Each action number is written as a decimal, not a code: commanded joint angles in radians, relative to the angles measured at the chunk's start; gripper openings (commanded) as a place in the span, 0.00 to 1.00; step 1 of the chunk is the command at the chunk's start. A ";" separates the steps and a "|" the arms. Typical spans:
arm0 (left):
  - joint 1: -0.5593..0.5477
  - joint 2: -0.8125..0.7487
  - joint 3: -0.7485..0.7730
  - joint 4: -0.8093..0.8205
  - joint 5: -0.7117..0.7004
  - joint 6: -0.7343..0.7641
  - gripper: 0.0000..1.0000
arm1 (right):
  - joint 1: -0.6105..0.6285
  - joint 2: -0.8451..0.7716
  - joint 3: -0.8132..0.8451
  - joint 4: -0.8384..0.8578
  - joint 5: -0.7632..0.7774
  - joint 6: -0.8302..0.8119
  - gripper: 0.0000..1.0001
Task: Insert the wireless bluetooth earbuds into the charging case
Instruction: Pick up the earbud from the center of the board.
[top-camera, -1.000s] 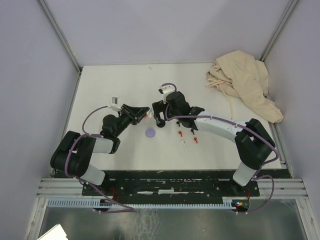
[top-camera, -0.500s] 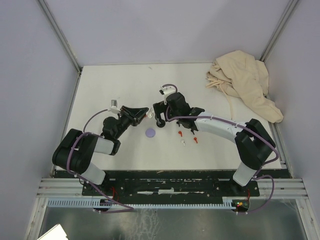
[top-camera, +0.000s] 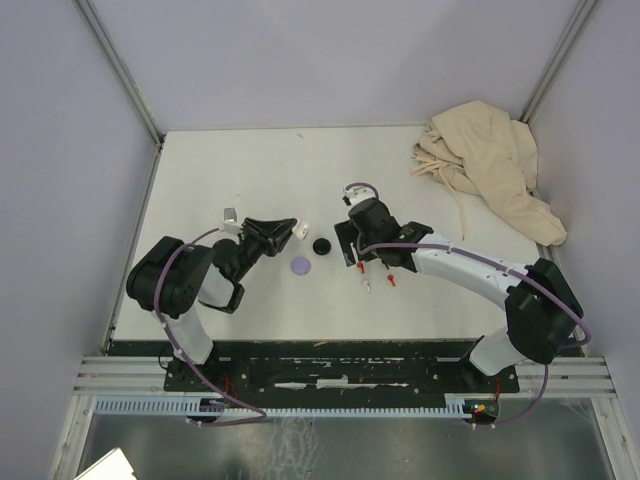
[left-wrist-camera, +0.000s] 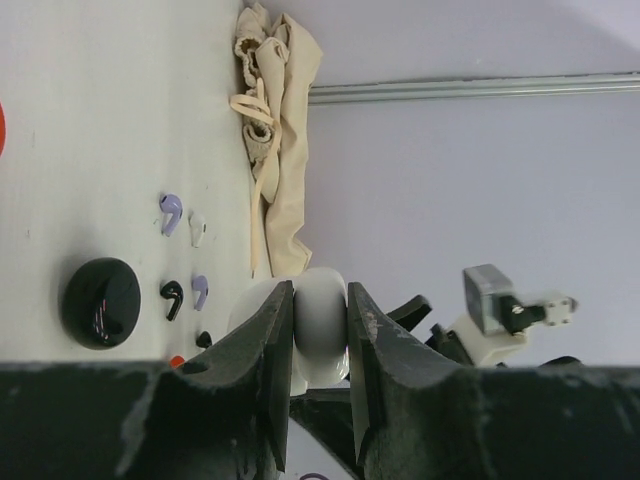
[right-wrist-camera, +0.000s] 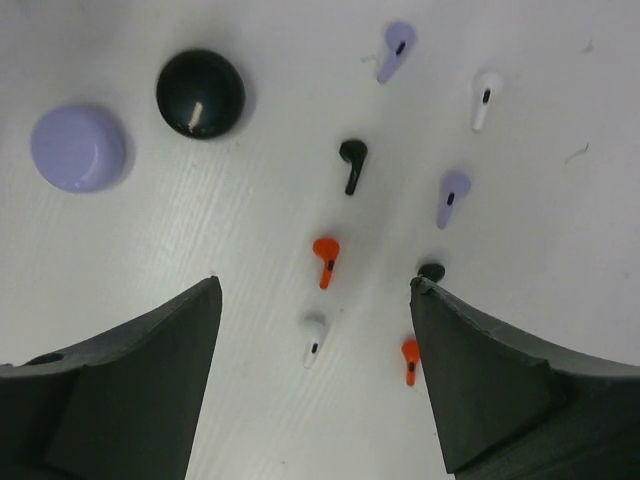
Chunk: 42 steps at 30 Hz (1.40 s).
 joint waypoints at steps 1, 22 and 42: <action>-0.001 0.007 -0.013 0.150 0.002 -0.056 0.03 | 0.002 -0.015 -0.038 -0.104 0.015 0.050 0.83; 0.000 -0.021 -0.033 0.140 0.013 -0.043 0.03 | 0.012 0.150 -0.066 -0.080 -0.064 0.052 0.55; 0.000 -0.021 -0.038 0.140 0.010 -0.044 0.03 | 0.014 0.193 -0.063 -0.082 -0.086 0.058 0.34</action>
